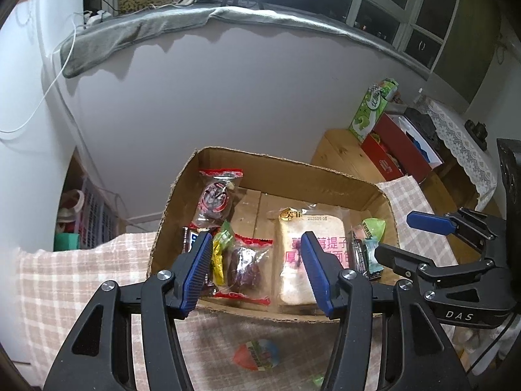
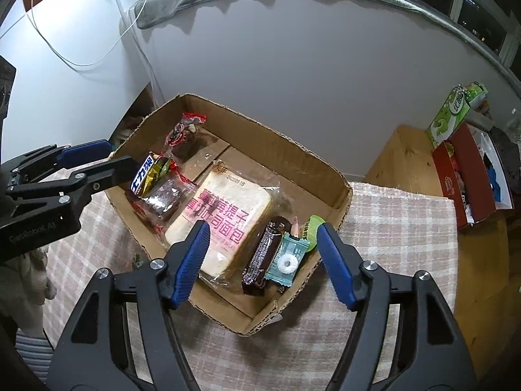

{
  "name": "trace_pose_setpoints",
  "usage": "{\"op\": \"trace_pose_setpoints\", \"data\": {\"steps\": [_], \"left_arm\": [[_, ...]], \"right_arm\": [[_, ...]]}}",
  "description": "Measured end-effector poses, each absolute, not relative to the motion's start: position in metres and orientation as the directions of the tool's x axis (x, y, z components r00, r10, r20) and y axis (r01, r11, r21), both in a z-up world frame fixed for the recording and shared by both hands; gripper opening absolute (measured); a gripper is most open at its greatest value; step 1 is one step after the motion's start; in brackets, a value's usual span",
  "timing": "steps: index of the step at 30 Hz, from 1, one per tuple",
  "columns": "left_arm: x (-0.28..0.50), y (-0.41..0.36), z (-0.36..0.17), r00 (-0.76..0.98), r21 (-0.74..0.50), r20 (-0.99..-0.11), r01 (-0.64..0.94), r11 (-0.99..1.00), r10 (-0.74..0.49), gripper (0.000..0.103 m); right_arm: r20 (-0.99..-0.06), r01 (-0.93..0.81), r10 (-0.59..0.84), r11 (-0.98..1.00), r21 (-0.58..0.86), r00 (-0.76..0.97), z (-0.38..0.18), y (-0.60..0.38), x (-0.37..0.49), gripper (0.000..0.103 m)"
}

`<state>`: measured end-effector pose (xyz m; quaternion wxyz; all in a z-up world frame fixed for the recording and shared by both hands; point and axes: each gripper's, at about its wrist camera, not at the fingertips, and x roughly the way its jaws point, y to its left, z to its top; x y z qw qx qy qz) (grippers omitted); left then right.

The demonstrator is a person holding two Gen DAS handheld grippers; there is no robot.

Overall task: Organize snacks
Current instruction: 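Move both tools back over the table toward the jelly cup and green candy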

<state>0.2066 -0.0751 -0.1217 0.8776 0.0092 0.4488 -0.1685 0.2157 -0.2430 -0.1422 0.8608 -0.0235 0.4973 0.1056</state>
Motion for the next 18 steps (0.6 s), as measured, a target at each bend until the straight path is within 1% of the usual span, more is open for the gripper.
{"op": "trace_pose_setpoints", "data": {"steps": [11,18], "left_arm": [[0.198,-0.066,-0.116,0.550,-0.145,-0.781,0.301,0.942,-0.296,0.056],[0.189,-0.045,-0.114,0.564,-0.138,-0.779,0.272,0.952,-0.274,0.056]], "right_arm": [[-0.853,-0.202,0.163,0.977,0.070,0.495,-0.134,-0.244,0.202,0.071],[-0.845,-0.203,0.172,0.976,0.077,0.507,-0.131,-0.244,0.185,0.071]]}}
